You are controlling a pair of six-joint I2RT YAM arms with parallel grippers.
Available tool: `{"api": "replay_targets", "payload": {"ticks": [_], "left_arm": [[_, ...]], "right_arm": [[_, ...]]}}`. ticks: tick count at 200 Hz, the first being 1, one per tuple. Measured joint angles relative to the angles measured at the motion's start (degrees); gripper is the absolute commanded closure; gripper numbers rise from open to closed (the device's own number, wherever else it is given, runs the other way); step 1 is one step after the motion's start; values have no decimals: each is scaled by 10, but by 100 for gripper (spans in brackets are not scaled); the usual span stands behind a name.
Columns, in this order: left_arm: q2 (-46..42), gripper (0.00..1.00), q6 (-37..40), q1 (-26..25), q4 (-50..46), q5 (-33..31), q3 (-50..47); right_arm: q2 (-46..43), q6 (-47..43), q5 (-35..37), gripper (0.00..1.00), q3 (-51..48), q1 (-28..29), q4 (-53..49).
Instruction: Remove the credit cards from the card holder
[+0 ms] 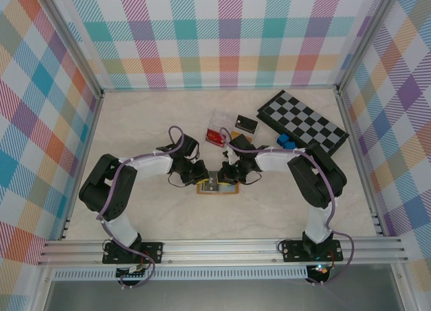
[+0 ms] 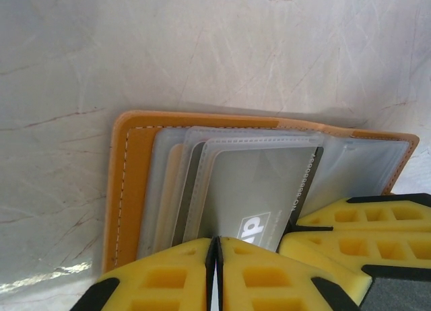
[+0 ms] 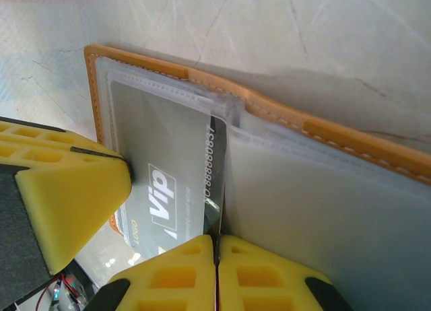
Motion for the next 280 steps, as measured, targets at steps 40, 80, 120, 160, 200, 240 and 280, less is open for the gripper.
{"api": "replay_targets", "payload": {"ticks": [40,80,120,160,200,240,280], "left_arm": [[-1,83,-2,-3,10,0,-2],[-2,83,-4,-3,12,0,-3],[-3,83,-4,-3,12,-2,-5],[-4,85,-4,-3,12,-3,-7],[-4,88,-4,-3,10,-5,-7],[-4,89,-4,-3,10,-6,-7],[-4,90,-4,-3,10,-7,-7]], "right_arm": [[-11,-1,20,94,0,1,-7],[-17,-2,29,94,-2,1,-10],[-28,-2,60,94,-3,1,-32],[-36,-2,74,89,-7,1,-44],[-37,-5,60,72,-9,1,-42],[-34,-2,42,69,-9,0,-34],[-25,-2,17,73,-16,-6,-15]]}}
